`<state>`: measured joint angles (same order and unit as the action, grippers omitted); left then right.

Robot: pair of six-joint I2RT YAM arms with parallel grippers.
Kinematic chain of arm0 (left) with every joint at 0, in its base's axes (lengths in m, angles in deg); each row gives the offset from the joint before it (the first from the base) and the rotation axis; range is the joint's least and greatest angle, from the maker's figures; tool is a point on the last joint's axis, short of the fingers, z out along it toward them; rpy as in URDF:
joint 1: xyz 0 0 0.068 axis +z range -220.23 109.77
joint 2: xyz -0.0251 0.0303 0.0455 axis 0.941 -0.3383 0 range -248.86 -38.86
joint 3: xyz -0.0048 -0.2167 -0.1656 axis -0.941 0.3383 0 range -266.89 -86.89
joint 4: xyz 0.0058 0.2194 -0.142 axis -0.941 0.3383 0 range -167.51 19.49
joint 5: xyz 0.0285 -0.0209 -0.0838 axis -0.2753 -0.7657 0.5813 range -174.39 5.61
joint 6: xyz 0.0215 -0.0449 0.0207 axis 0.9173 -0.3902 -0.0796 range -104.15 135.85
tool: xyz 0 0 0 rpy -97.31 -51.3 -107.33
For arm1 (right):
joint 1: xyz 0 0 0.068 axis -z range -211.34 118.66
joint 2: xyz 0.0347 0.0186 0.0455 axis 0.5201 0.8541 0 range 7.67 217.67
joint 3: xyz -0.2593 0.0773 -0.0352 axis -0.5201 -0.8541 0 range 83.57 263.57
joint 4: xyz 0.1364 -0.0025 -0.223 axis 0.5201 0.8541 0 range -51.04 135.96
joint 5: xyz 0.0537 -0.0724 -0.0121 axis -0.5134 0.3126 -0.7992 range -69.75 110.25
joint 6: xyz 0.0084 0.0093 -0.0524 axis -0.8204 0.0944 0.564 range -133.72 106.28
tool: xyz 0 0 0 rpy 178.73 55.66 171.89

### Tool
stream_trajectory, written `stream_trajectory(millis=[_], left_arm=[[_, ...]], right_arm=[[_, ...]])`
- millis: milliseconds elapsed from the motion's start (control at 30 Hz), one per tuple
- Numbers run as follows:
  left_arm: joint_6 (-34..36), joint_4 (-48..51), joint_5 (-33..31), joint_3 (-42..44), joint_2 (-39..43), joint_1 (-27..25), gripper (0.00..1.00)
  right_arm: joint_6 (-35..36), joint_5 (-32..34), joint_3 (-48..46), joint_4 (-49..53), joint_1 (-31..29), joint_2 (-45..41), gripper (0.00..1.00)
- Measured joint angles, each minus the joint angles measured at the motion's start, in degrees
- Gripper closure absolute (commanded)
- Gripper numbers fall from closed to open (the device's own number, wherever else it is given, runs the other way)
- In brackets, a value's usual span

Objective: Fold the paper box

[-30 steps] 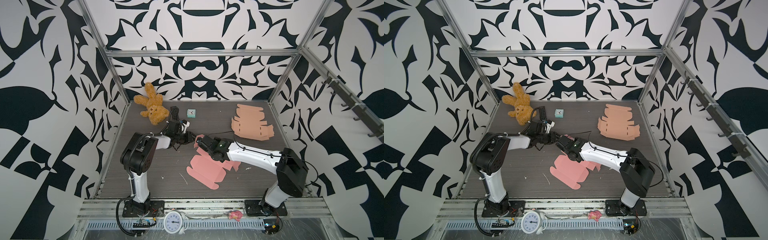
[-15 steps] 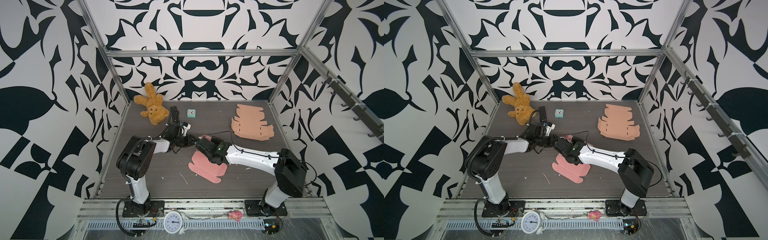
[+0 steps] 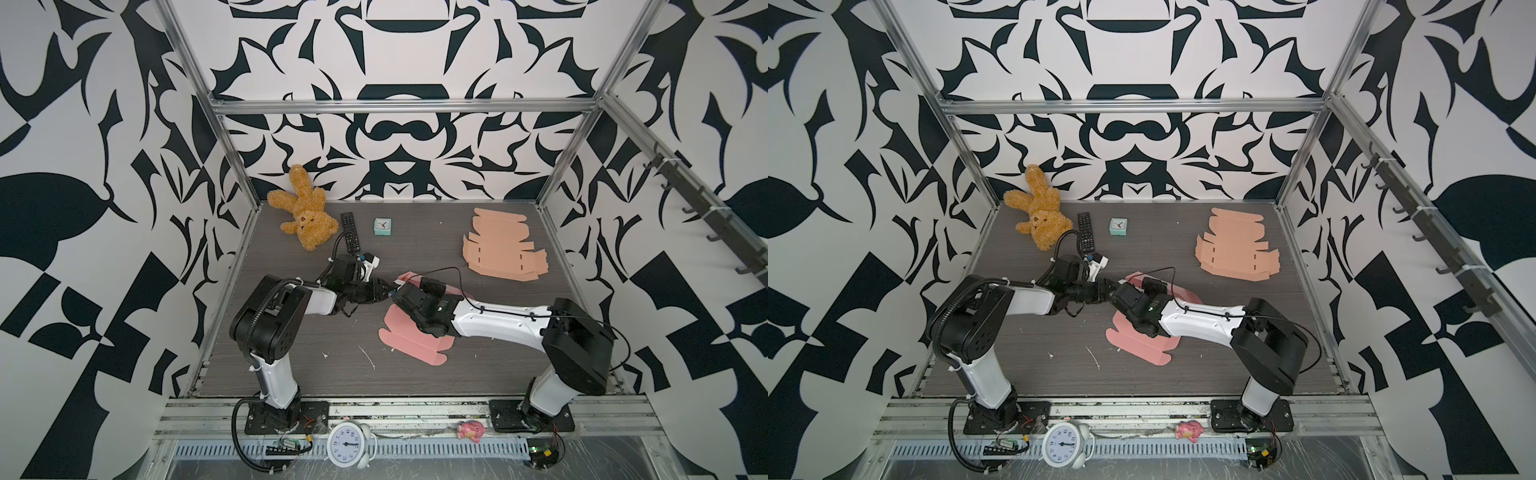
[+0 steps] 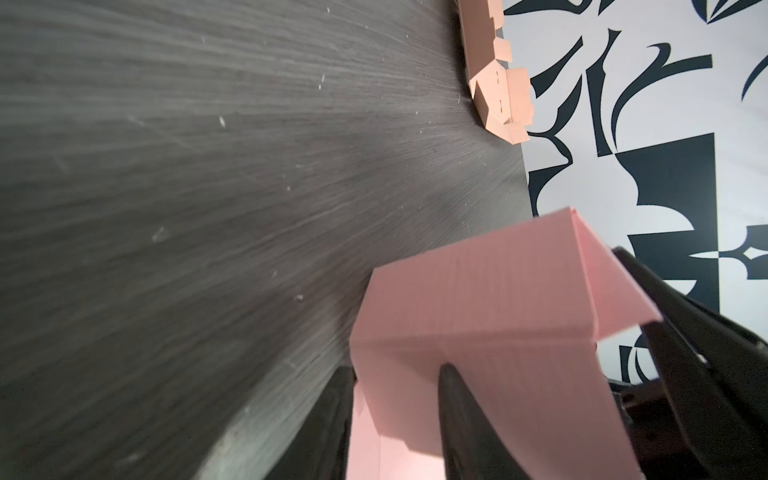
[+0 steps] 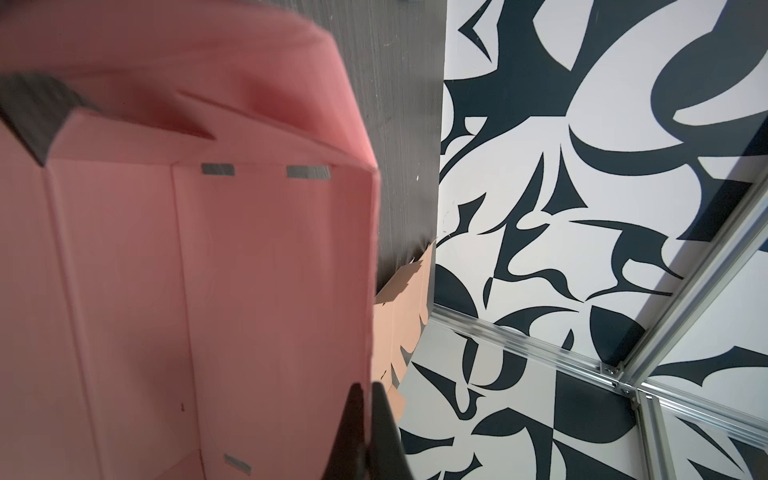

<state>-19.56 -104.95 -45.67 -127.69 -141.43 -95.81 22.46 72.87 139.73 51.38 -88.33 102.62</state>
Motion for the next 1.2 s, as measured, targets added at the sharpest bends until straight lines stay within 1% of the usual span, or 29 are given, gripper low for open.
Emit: stream_trajectory(millis=[200, 400, 567, 733, 967, 1200], left_arm=[[-0.4, -5.8, -0.5, 4.1, 0.4, -1.8, 0.57], [-1.3, -14.4, -1.3, 7.4, 0.3, -2.5, 0.55], [-1.2, -19.1, -2.9, 8.1, 0.1, -2.7, 0.52], [0.3, -20.3, -4.8, 8.3, 0.1, -3.0, 0.48], [2.7, -22.0, -6.4, 8.3, -0.3, -4.1, 0.47], [3.1, -25.4, -6.8, 9.3, -0.8, -4.8, 0.47]], right_arm=[[2.8, 0.3, -1.7, -4.5, -0.3, -0.8, 0.96], [4.2, -0.3, -2.6, -6.1, -0.9, -2.3, 0.96], [4.5, -0.7, -3.2, -6.4, -0.9, -2.9, 0.96], [4.5, -1.2, -3.4, -6.8, -0.9, -2.9, 0.95], [4.5, -1.2, -3.4, -7.1, -0.9, -2.8, 0.96], [6.2, -0.5, -4.5, -9.9, -0.9, -1.5, 0.96]])
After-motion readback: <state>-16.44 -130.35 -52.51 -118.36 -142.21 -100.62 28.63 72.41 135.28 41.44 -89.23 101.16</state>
